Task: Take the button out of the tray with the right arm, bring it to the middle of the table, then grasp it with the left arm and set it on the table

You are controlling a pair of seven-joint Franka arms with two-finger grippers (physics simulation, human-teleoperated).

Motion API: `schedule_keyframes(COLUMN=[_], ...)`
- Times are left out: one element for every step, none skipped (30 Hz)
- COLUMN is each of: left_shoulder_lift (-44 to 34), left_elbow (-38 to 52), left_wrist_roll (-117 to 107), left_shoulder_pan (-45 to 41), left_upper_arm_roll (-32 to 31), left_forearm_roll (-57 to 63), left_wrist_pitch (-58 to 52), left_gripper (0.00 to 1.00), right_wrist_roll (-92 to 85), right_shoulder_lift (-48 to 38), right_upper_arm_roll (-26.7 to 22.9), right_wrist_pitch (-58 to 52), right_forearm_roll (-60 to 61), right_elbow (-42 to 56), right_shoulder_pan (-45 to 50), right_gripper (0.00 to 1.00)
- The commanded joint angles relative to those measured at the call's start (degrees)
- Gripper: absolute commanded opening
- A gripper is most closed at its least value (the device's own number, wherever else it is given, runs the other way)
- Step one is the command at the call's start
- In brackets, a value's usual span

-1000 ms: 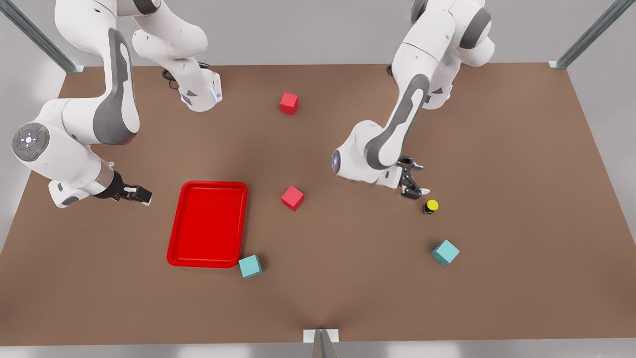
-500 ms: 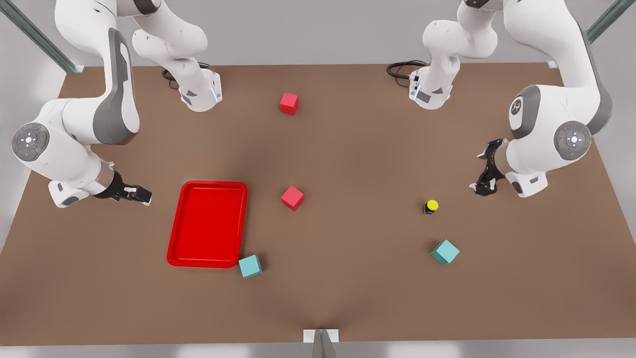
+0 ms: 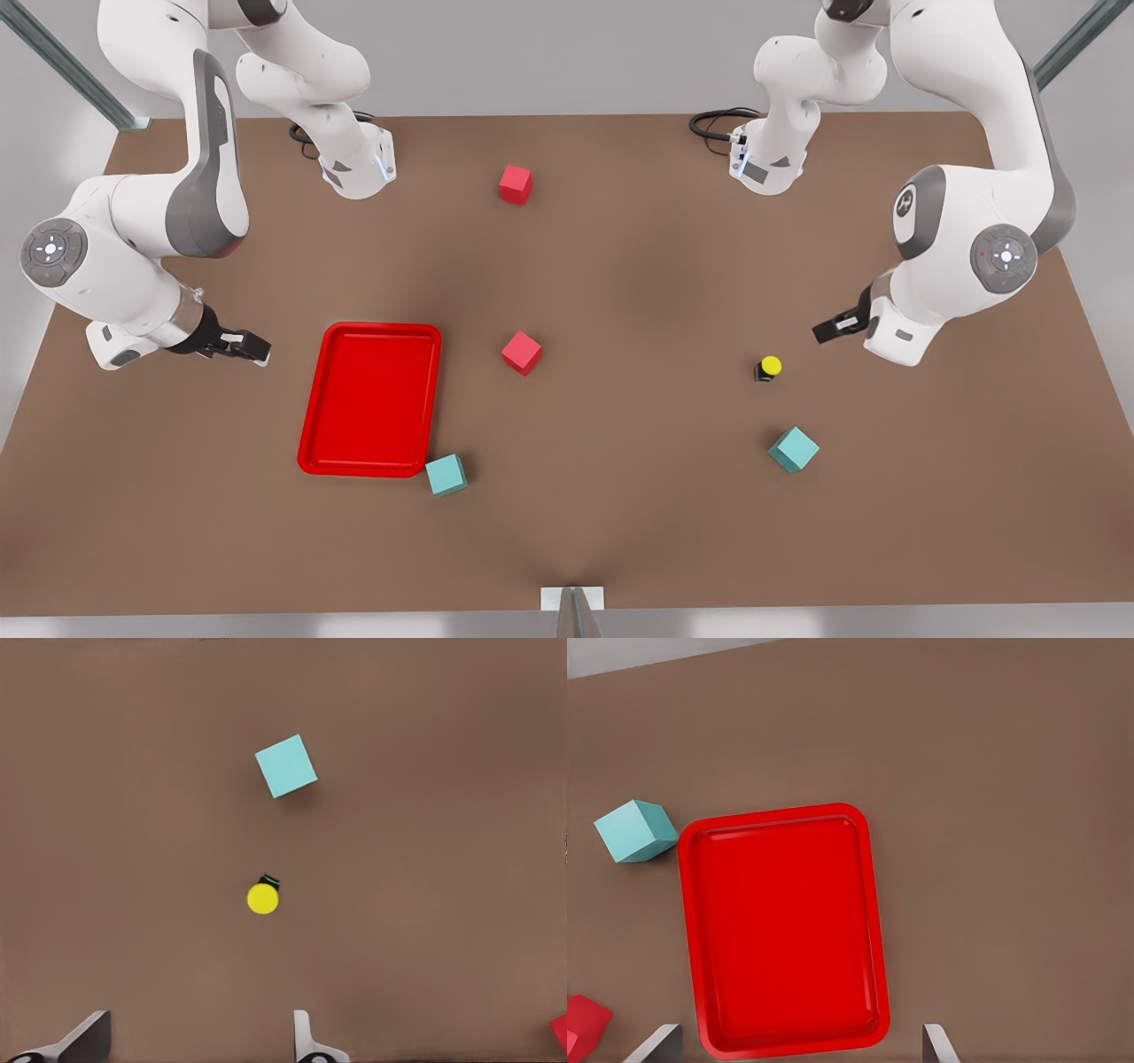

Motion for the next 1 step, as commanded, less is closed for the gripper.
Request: schedule_keyframes(left_shoulder_lift=[0.11], left_elbow=[0.00], left_wrist_roll=[34.40], left_shoulder_pan=[0.02], left_upper_arm_roll=[-0.04], left_forearm_roll=[0.12], left_wrist_pitch=[0.25], left_gripper=[1.00], right_wrist_roll=[-0.07], right_shoulder_lift=[-0.06], right_upper_arm_roll=[0.07], right_wrist_pitch=[-0.01], right_forearm_roll=[0.04], right_elbow=[0.03], right_shoulder_pan=[0.00], right_gripper=[1.00])
